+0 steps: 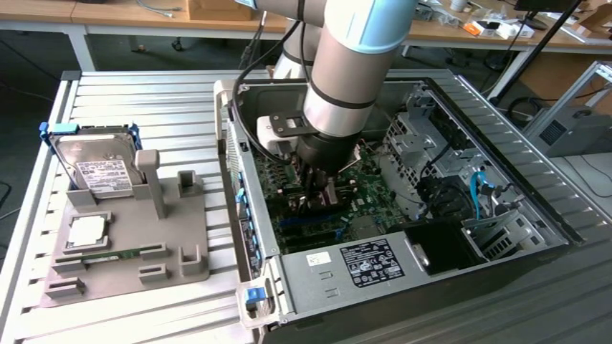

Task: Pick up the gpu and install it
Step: 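Insert the gpu into the slot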

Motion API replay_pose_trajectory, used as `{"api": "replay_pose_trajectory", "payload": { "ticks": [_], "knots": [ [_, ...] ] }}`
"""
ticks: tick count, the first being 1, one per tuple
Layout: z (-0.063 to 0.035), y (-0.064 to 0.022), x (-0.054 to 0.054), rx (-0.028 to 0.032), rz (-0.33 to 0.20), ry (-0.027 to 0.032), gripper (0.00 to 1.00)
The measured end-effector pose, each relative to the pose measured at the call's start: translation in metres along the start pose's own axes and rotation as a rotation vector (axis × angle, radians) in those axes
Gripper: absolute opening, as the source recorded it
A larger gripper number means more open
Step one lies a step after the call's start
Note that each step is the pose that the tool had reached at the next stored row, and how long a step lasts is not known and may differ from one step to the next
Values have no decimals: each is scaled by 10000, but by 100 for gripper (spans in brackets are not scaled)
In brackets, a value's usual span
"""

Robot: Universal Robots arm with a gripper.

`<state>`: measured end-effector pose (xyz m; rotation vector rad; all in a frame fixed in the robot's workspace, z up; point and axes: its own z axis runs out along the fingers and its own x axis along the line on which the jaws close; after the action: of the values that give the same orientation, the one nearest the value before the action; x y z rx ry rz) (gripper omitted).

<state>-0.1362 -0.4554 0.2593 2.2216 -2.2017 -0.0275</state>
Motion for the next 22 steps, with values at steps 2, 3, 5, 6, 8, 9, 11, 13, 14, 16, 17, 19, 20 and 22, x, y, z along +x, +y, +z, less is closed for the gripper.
{"api": "replay_pose_trajectory", "payload": {
  "ticks": [2,3,5,6,8,9,11,13,14,16,17,19,20,22],
  "knots": [
    [5,0,0,0,0,0,27],
    [7,0,0,0,0,0,27],
    [12,0,0,0,0,0,27],
    [14,0,0,0,0,0,27],
    [18,0,0,0,0,1,27],
    [20,0,1,0,0,0,27],
    [25,-1,1,-1,0,1,27],
    [29,0,0,0,1,-1,27],
    [31,0,1,0,1,-1,27],
    [35,-1,1,-1,0,2,27],
    [37,-1,1,-1,0,2,27],
    [40,-1,1,0,0,1,27],
    [42,-1,1,0,0,0,27],
    [44,-1,2,0,0,0,27]
  ]
}}
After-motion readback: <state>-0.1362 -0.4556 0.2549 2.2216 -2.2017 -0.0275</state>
